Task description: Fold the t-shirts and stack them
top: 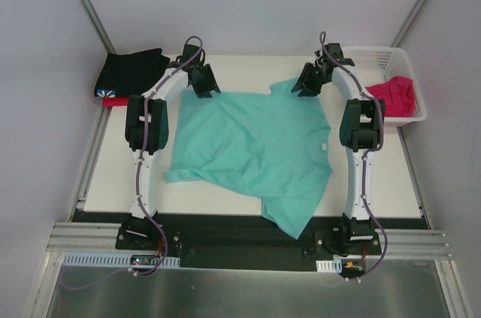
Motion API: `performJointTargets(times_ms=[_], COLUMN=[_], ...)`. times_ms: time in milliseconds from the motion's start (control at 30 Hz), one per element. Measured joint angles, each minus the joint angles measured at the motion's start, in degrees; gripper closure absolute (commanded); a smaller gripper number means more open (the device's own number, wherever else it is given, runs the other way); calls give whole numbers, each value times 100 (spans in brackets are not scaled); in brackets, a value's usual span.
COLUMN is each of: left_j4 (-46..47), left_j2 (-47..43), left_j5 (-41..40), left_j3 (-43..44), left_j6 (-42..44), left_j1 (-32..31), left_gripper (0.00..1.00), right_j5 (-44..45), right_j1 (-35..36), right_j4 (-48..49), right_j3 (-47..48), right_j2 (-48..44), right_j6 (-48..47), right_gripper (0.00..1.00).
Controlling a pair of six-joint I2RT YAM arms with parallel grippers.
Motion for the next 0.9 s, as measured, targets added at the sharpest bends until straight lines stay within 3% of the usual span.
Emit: performJointTargets(times_ms=[33,67,133,300,433,667,900], left_j4=[-11,-50,-76,-188,-114,-411,-466], left_j2=[-205,-457,-1005,-2863,-4013,-3812,-3906], left_j5=[-28,-70,-197,-592,-804,-1779,-2214], left_j3=[-181,-356,-693,-1576,-2785,-4675,-5410], left_j6=[70,175,326,625,647,610,501], left_j1=[-4,-7,-31,-181,-431,-1202,-1615], left_gripper=[16,1,1,1,1,1,1], right_j5=[9,17,101,634,1176,2455,2868], right_j1=[28,59,164,649,1088,1493,1639], right_j4=[-96,-175,-380,-737,-789,-815,-813], right_j3=[-155,-273,-535,-1620,-2896,-5073,-5541], right_j2=[-184,-378,-866,-2564,-3744,-4148,-4201], right_j6=[-63,-136,-304,-577,-608,-496,-382], right_gripper=[29,22,11,11,12,15,16])
